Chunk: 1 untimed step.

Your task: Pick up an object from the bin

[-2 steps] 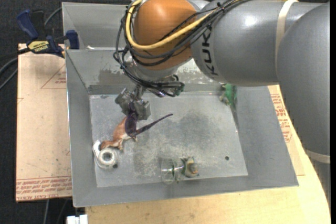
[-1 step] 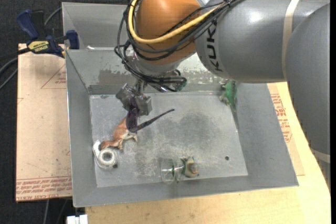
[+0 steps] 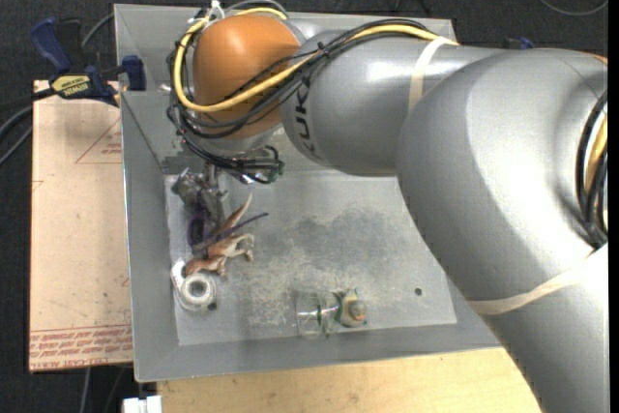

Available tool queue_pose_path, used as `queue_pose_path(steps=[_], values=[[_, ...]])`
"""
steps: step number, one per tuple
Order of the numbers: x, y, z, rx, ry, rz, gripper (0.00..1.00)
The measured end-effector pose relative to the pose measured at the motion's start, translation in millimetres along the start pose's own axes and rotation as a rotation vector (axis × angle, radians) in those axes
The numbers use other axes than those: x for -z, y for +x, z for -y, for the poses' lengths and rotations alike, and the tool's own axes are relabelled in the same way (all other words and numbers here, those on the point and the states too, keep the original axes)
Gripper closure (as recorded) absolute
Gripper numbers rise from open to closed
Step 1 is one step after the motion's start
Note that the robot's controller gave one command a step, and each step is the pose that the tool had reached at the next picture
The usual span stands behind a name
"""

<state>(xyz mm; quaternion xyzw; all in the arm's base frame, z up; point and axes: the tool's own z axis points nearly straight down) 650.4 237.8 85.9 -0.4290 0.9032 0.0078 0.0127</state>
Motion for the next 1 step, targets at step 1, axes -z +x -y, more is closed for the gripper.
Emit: queue_pose_path(steps=[1], values=[[119.0, 37.7, -21.4, 0.069, 0.002, 0.000, 1.00]])
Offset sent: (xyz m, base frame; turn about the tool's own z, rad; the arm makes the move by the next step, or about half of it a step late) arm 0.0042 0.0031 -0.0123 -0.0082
